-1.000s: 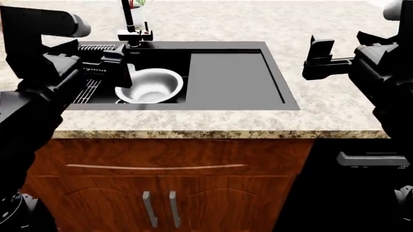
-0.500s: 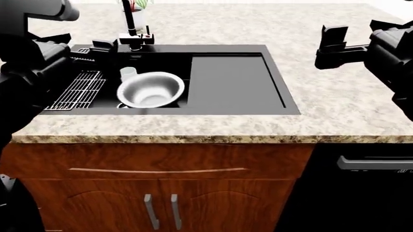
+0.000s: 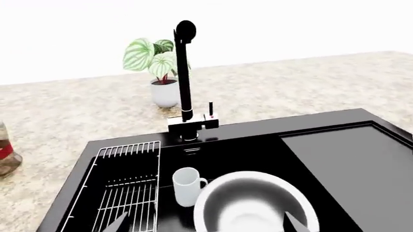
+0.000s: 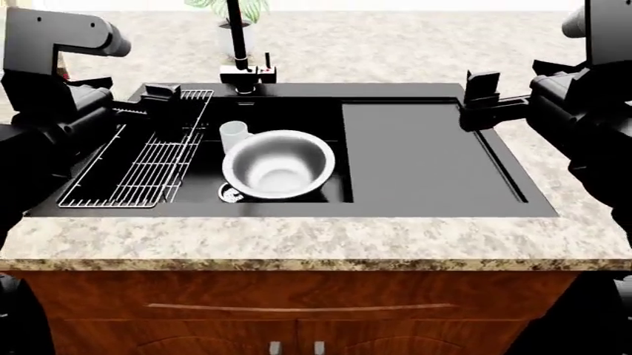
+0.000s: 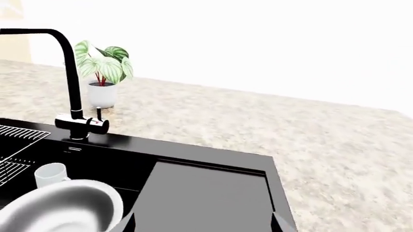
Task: Pick the cup and bowl from the sink and place them on the counter for drying.
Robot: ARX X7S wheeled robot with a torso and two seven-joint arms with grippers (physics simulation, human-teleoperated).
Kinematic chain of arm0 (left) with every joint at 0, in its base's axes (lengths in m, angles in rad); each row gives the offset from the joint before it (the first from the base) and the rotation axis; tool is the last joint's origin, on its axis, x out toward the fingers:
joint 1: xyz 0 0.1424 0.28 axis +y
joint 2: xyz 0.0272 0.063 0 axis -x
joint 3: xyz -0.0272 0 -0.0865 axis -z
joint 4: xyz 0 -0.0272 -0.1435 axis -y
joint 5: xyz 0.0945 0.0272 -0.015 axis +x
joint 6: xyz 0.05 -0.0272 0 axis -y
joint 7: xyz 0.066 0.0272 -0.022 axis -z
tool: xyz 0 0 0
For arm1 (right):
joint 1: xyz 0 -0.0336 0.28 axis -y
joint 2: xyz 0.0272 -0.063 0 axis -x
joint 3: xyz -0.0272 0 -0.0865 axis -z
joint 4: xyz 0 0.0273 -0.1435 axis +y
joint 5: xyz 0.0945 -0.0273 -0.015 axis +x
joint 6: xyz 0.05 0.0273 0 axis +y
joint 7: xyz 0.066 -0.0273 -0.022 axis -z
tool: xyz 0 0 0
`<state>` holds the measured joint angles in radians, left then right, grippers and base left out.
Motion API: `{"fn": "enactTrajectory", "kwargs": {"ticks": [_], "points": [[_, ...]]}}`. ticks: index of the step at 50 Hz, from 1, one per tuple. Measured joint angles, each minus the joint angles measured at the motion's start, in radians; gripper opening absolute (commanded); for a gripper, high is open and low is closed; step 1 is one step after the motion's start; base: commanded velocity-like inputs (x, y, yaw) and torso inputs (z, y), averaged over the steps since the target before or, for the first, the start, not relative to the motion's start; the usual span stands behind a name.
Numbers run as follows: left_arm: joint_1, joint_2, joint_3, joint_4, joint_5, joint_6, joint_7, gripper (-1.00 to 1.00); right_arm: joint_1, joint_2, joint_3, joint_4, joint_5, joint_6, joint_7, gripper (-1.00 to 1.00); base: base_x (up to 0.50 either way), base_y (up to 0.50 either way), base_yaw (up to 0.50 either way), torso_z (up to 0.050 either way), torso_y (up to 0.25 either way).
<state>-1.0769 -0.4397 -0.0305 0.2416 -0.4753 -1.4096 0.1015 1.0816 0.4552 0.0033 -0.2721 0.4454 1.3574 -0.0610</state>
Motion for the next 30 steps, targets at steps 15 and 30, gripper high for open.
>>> {"fn": "enactTrajectory", "kwargs": {"ticks": [15,30], "points": [[0.026,-0.002,0.031,-0.029,0.005,0.031,0.002,1.00,-0.034,0.008,-0.008,-0.003,-0.006,-0.024,0.009,1.00,0.49,0.09,0.00,0.000,0.001],[0.035,-0.011,0.044,-0.043,0.005,0.042,0.001,1.00,-0.052,0.008,0.005,-0.012,0.002,-0.020,0.015,1.00,0.50,0.08,0.00,0.000,0.001]]}}
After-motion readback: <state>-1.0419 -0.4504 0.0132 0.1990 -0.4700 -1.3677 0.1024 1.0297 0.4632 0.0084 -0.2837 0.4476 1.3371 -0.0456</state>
